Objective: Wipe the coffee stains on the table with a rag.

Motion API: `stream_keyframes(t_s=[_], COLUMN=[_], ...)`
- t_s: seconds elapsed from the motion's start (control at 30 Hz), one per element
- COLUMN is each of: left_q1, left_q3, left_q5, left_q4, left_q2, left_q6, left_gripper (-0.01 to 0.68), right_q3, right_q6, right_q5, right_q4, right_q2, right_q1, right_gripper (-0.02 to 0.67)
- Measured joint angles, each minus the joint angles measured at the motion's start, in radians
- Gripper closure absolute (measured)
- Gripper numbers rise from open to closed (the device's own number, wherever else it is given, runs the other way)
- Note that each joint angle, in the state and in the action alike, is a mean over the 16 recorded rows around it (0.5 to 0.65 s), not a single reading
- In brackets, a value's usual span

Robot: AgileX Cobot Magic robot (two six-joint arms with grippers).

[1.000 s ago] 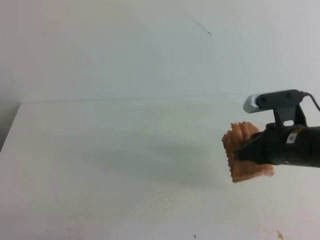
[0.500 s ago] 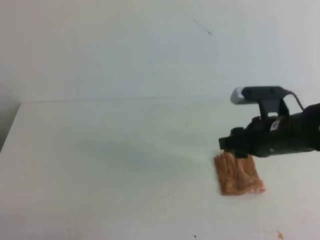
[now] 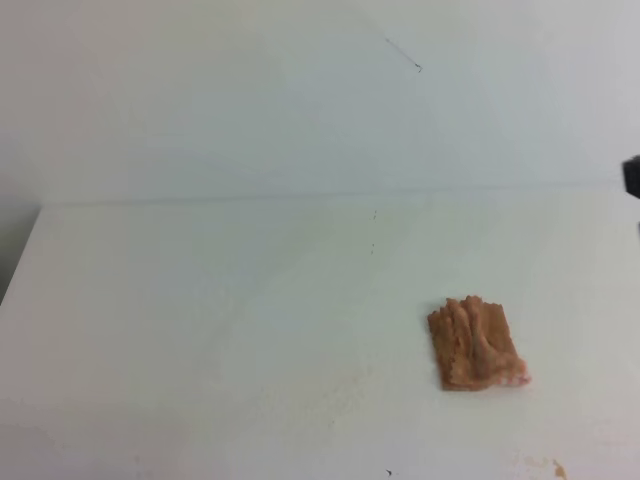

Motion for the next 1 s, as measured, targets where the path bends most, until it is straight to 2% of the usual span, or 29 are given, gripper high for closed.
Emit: stream_keyframes(t_s=[0.47, 0.77, 1.0], left_q1=[0.000, 0.000, 0.000], left_q3=[0.000, 0.000, 0.000], left_q5=[0.000, 0.000, 0.000], left_q4=[0.000, 0.000, 0.000], left_q2=[0.000, 0.000, 0.000], left_q6=[0.000, 0.000, 0.000], left_gripper=[0.674, 0.674, 0.674], right_q3=[0.414, 0.609, 0.656], right_q6=[0.054, 0.065, 0.183], right_q5=[0.035, 0.063, 0.033], right_q4=[-0.084, -0.131, -0.281], right_q2=[-0.432, -0.498, -0.536], right_q1=[0.000, 0.000, -0.019], right_gripper=[0.649, 0.650, 0.651])
